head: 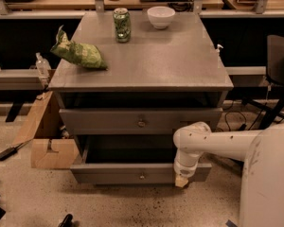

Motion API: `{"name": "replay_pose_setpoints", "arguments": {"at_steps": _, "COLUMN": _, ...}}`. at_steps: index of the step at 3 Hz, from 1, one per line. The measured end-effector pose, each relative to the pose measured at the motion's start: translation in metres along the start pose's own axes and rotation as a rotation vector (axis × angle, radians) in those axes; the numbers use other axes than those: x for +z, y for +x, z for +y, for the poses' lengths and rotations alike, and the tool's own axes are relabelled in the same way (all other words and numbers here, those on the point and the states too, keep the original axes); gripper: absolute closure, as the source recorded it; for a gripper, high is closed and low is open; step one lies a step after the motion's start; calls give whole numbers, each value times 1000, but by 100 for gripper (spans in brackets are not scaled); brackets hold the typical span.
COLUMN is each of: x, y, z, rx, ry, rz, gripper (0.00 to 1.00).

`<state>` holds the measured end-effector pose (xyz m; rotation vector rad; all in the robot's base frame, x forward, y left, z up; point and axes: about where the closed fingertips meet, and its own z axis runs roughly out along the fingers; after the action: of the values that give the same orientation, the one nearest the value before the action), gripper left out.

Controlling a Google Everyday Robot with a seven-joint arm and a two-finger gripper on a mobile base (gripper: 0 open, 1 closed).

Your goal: Open middle drawer

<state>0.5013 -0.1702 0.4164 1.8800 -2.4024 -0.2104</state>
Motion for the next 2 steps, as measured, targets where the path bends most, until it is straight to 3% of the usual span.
{"name": "replay_pose_setpoints", "arguments": {"at_steps": 1, "x": -1, "y": 0, "z": 0, "rx": 0, "ry": 0, "rz": 0, "gripper": 99}}
{"name": "replay_pose_setpoints", "arguments": {"at_steps": 2, "x": -1, "y": 0, "z": 0, "rx": 0, "ry": 0, "rz": 0, "gripper": 100}}
